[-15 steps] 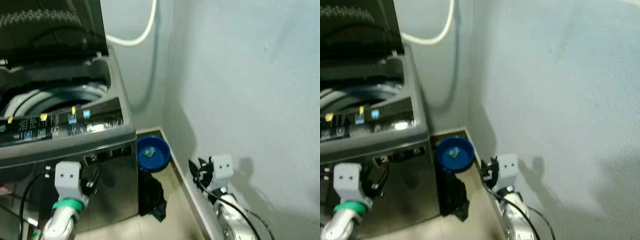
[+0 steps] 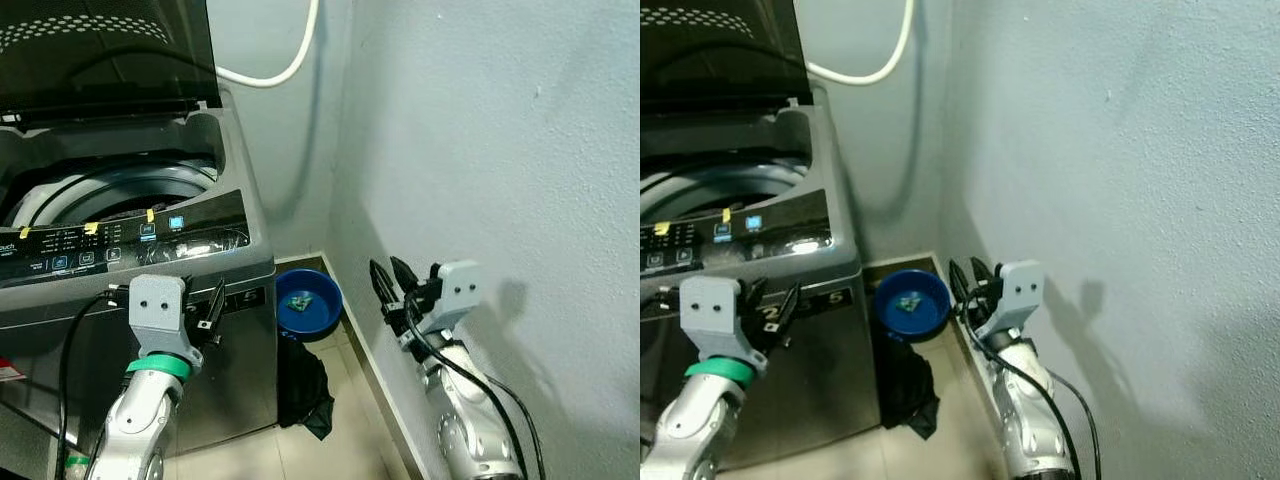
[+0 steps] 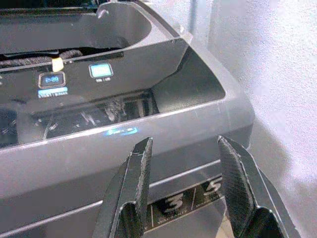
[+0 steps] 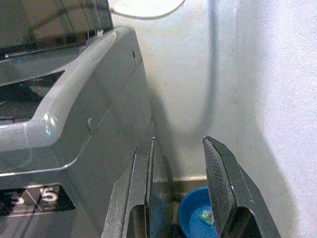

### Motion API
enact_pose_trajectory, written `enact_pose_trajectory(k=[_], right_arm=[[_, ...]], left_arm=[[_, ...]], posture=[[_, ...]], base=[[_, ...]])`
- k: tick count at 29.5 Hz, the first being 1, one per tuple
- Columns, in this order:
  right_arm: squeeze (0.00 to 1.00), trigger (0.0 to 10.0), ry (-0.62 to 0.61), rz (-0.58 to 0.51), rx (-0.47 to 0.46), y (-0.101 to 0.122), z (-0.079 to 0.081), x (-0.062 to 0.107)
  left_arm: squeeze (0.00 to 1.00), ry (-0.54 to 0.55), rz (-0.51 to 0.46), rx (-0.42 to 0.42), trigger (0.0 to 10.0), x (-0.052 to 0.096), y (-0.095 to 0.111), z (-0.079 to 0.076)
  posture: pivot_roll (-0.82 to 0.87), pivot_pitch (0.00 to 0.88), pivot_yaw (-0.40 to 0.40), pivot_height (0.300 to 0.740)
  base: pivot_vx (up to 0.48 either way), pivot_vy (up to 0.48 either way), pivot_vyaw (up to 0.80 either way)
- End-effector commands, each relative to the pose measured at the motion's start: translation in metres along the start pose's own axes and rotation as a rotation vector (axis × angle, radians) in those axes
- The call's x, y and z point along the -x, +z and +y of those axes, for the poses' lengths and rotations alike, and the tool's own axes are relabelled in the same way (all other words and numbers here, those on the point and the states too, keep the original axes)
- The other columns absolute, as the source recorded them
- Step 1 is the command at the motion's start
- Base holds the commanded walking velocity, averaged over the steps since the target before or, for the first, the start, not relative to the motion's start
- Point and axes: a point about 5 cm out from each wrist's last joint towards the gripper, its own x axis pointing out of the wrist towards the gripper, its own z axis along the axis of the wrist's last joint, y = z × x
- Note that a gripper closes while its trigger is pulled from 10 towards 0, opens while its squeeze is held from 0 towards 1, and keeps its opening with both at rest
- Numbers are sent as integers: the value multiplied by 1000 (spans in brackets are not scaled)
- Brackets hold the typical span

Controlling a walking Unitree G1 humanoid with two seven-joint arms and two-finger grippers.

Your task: Clothes washing

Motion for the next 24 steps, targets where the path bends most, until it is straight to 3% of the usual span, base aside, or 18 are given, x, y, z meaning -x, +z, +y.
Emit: enact_pose_trajectory(k=[1, 8, 15, 24], right_arm=[[0, 10000, 5, 31, 7, 0, 4, 2], [0, 10000, -5, 56, 15, -4, 3, 11], [0, 10000, -27, -29, 6, 12, 3, 5], [0, 10000, -13, -31, 24, 18, 5, 5]], left_arm=[[0, 13, 23, -7, 10000, 5, -2, 2], [0, 20, 18, -22, 10000, 5, 4, -3], [0, -13, -36, -54, 10000, -5, 21, -5], [0, -10, -5, -54, 10000, -3, 16, -6]], posture=[[54, 24, 13, 740], [51, 23, 15, 740], [39, 16, 35, 740], [39, 15, 37, 740]], base=[[0, 0, 0], [0, 0, 0], [0, 0, 800], [0, 0, 800]])
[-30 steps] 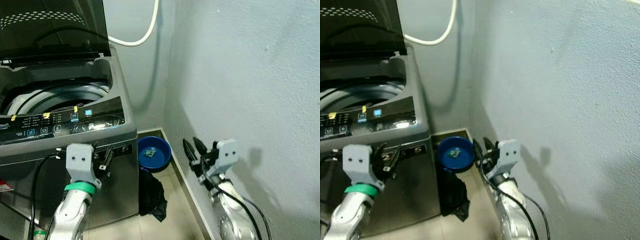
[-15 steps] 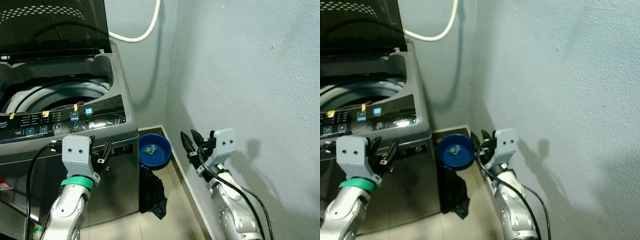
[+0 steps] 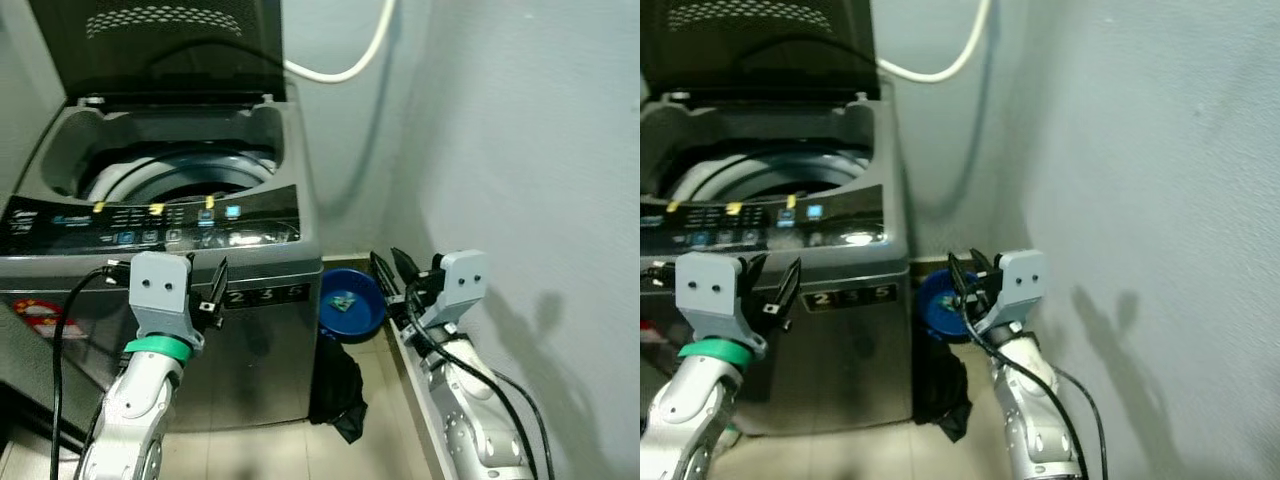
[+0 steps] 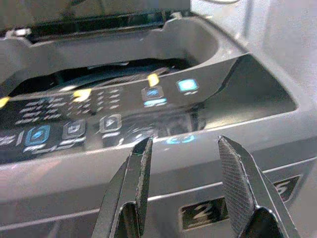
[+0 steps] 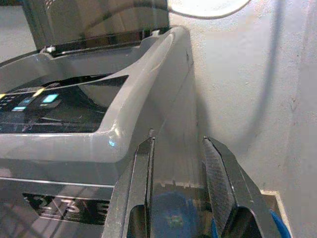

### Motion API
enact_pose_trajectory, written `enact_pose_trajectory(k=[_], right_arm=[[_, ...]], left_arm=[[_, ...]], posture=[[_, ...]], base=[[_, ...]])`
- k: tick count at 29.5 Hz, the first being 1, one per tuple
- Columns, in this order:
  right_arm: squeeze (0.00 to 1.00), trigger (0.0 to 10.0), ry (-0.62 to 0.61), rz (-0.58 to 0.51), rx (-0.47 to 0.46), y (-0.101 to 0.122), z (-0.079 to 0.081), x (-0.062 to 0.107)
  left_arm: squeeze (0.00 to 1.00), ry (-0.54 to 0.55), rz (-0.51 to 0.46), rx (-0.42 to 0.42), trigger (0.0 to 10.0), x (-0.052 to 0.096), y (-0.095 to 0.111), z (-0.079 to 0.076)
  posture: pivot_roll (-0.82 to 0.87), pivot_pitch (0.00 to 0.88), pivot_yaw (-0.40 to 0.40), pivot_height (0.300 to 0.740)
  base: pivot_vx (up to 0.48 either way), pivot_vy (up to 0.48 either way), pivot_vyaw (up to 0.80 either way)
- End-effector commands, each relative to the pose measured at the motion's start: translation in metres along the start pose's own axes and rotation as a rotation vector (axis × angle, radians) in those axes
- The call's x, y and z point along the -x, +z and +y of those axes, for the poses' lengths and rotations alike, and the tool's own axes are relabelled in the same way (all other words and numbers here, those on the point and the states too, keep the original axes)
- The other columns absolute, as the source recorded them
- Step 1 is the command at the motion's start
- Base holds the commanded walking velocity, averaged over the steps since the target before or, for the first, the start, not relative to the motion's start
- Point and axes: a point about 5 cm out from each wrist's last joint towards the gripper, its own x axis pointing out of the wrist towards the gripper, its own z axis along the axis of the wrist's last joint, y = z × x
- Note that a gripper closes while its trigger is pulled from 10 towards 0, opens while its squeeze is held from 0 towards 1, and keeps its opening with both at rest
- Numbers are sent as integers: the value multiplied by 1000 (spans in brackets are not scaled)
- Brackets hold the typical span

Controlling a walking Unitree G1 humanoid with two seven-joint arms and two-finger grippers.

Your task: Clothes washing

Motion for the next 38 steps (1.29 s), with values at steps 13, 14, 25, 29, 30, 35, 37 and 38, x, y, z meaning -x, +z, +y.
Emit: enact_pose_trajectory(k=[13, 14, 25, 29, 30, 35, 37, 38], right_arm=[[0, 10000, -2, -13, -25, 7, 3, -4], [0, 10000, -2, -13, -26, 7, 3, -4], [0, 10000, -22, -16, -28, 7, -1, -4], [0, 10000, -23, -17, -29, 7, -1, -6], [0, 10000, -23, -17, -29, 7, -1, -6], [0, 10000, -9, -4, -11, 4, 1, -5], [0, 10000, -13, -2, -7, 4, 0, -4], [0, 10000, -13, -2, -7, 4, 0, -4]], left_arm=[[0, -36, 24, -19, 10000, 2, 3, -4], [0, -41, 22, -26, 10000, 2, 4, -4], [0, -66, 19, -27, 10000, -4, 8, -7], [0, -48, 40, -21, 10000, -3, 5, -3], [0, -48, 40, -21, 10000, -3, 5, -3], [0, -14, 77, 19, 10000, -3, -2, 3], [0, -16, 85, 41, 10000, -4, -3, 2], [0, -16, 85, 41, 10000, -4, -3, 2]], posture=[[42, 28, 46, 740], [42, 28, 46, 740], [49, 26, 55, 740], [52, 26, 59, 740], [52, 26, 59, 740], [47, 30, 65, 740], [43, 30, 65, 740], [43, 30, 65, 740]], base=[[0, 0, 800], [0, 0, 800], [0, 0, 800], [0, 0, 800], [0, 0, 800], [0, 0, 800], [0, 0, 800], [0, 0, 800]])
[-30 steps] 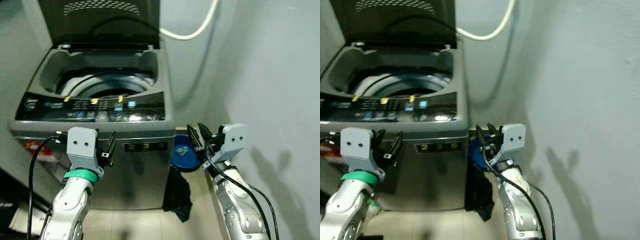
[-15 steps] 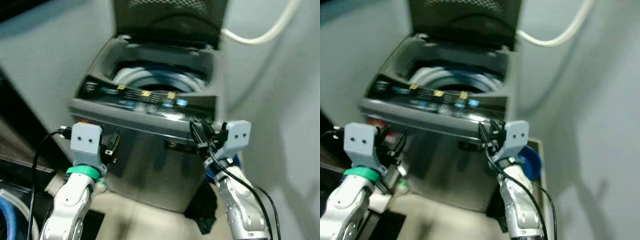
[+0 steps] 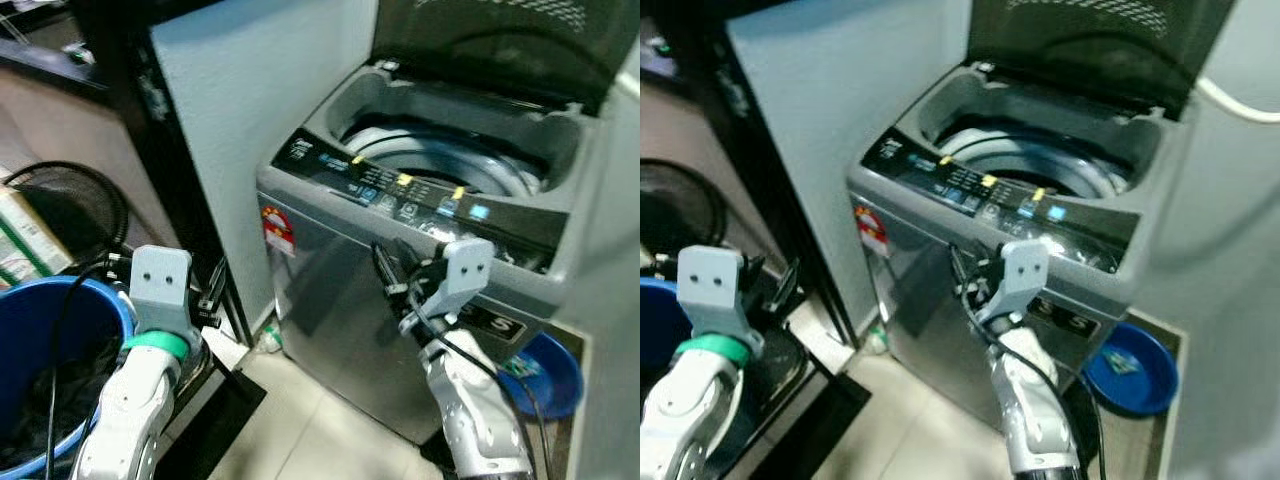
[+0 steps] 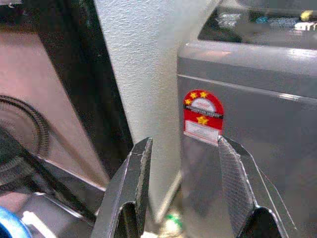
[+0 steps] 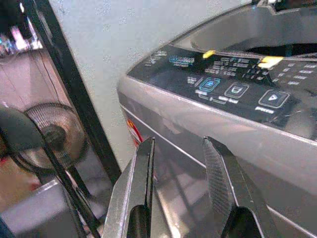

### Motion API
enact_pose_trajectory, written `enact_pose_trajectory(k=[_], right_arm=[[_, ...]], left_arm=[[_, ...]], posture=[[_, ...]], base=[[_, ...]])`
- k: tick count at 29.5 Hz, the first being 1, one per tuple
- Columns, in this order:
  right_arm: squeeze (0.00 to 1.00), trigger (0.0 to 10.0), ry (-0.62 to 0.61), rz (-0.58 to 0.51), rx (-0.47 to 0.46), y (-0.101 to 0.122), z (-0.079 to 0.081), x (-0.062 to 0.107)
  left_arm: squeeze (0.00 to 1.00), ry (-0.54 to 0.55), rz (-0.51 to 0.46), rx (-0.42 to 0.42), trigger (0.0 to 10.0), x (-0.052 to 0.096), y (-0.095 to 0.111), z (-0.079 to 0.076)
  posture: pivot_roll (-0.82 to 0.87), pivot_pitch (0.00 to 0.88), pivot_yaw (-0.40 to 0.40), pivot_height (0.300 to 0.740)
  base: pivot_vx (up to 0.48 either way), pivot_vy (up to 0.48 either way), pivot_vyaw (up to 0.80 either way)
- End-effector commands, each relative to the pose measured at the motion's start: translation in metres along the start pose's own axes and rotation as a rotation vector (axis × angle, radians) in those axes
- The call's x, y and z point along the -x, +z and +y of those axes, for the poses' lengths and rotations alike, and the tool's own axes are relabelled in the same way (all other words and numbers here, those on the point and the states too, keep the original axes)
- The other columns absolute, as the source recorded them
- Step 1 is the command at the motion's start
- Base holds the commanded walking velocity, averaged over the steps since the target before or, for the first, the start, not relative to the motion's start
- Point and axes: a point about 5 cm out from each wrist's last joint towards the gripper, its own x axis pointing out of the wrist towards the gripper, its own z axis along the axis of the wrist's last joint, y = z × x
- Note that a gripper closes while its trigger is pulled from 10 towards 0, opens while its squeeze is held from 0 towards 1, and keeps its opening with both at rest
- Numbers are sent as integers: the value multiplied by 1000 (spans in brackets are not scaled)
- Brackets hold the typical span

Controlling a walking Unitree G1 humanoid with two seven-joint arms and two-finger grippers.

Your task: Clothes washing

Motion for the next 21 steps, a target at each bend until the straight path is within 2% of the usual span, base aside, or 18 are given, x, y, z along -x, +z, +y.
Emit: enact_pose_trajectory(k=[1, 3, 6, 11, 21], right_arm=[[0, 10000, 5, 9, -4, -3, 3, 1], [0, 10000, 5, 9, -4, -3, 3, 1], [0, 10000, -20, 12, 2, -2, -4, 1], [0, 10000, -23, 13, 7, -1, -5, -1], [0, 10000, -34, 36, 23, -6, -8, 1]], left_arm=[[0, 27, 59, 31, 10000, 2, -9, 6], [0, 27, 59, 31, 10000, 2, -9, 6], [0, 62, 90, 111, 10000, 1, -13, 8], [0, 60, 86, 135, 10000, 0, -12, 8], [0, 68, 62, 61, 10000, -7, -10, 7]], posture=[[40, 32, 65, 740], [40, 32, 65, 740], [31, 29, 61, 740], [30, 29, 60, 740], [26, 34, 62, 740]], base=[[0, 0, 800], [0, 0, 800], [0, 0, 800], [0, 0, 800], [0, 0, 800]])
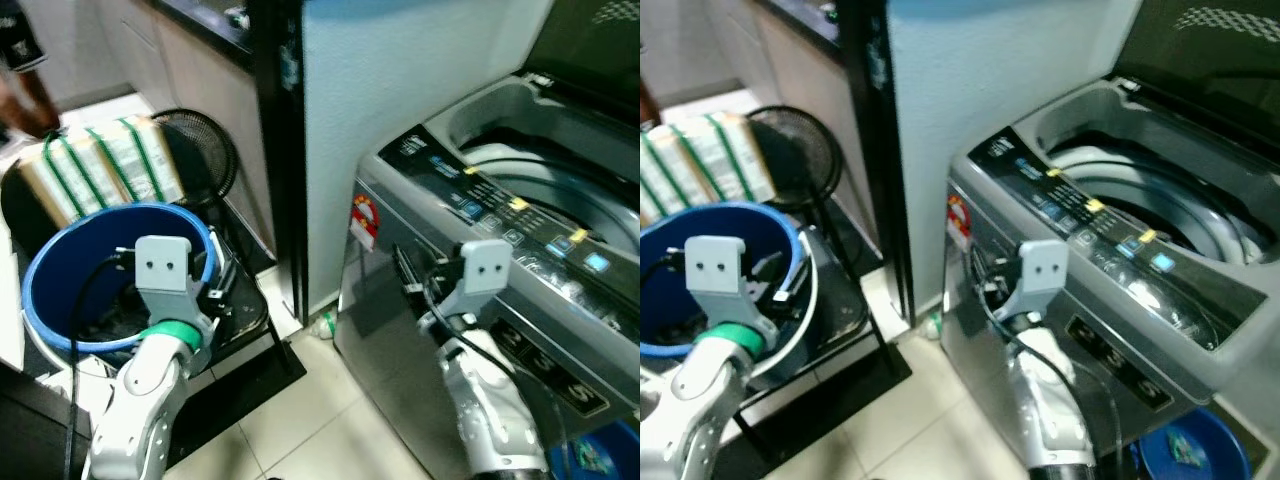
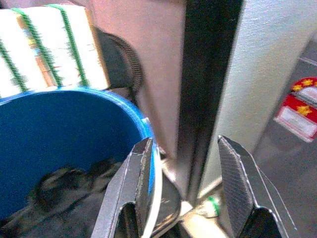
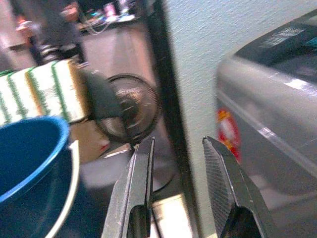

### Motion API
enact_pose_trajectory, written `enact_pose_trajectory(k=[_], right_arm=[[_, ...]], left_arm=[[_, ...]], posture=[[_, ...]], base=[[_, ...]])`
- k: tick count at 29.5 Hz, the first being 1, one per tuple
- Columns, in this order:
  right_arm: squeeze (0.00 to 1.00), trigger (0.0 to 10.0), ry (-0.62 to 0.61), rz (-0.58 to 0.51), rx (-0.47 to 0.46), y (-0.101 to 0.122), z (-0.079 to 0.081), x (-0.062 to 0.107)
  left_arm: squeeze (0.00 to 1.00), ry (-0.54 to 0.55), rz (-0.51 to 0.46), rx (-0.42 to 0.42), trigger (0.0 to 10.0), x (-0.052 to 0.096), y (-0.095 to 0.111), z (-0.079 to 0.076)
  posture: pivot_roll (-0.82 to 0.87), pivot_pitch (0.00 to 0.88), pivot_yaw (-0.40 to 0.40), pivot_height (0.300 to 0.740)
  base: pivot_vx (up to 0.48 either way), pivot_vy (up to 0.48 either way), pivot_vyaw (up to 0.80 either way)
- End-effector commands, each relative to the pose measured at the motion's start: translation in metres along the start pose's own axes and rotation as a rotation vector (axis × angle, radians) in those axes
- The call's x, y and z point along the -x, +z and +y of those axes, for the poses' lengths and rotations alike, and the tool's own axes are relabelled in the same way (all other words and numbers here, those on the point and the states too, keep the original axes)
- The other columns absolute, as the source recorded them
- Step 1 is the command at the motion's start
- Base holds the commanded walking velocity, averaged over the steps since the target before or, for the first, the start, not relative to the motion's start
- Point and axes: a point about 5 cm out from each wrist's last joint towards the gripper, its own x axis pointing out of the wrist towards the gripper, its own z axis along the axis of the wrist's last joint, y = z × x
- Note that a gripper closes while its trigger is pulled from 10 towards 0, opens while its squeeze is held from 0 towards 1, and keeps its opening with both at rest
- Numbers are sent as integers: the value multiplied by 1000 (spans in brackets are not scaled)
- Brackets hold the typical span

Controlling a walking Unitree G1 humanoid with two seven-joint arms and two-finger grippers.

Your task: Clothes washing

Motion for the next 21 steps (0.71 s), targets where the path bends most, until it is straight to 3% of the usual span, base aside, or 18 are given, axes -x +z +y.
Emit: enact_pose_trajectory(k=[1, 8, 21], right_arm=[[0, 10000, -36, 38, 11, -7, -8, 5], [0, 10000, -58, 58, 17, -11, -14, 7], [0, 10000, -31, 53, 1, -15, -8, 4]], left_arm=[[0, 12, 11, -9, 10000, -1, -4, 0], [0, 6, 11, -39, 10000, -3, -2, -1], [0, -40, -23, -79, 10000, -10, 7, -5]], posture=[[24, 37, 61, 740], [25, 38, 59, 740], [47, 15, 67, 740]], base=[[0, 0, 800], [0, 0, 800], [0, 0, 800]])
